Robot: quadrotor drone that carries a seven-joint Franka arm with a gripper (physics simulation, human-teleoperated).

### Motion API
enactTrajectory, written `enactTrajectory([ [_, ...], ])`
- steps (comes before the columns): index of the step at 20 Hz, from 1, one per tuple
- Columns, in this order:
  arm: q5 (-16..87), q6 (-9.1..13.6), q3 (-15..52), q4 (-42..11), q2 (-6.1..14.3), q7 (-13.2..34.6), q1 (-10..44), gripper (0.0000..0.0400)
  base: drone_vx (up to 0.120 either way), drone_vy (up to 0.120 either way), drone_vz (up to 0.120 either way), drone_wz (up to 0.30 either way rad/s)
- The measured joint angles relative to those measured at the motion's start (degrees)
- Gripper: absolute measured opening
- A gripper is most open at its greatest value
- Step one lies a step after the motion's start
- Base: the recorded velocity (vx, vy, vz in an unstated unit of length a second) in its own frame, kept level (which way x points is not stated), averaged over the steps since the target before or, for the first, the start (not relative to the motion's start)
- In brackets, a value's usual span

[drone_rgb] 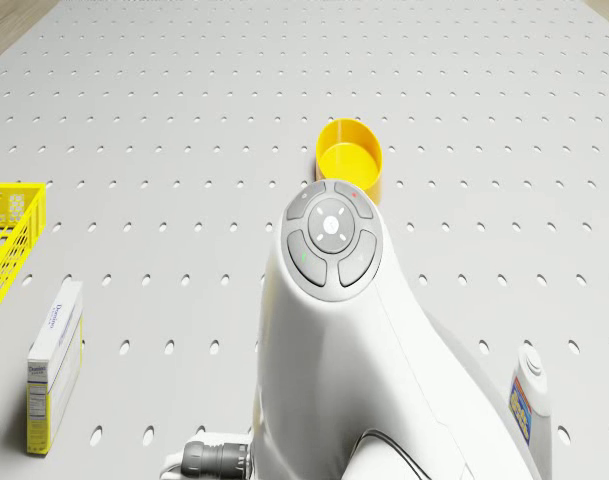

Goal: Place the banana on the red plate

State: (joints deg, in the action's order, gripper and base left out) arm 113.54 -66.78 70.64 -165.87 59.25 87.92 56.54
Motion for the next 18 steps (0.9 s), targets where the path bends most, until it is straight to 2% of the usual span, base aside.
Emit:
enactTrajectory([
  [3, 0.07, -0.09, 0.79, -0.05, 1.14, 1.04, 1.45, 0.04, 0.12, 0.0, -0.027, 0.0],
  [18, -1.79, -3.25, 2.99, 0.17, 5.99, 3.59, 4.57, 0.04, 0.12, 0.0, -0.12, 0.0],
])
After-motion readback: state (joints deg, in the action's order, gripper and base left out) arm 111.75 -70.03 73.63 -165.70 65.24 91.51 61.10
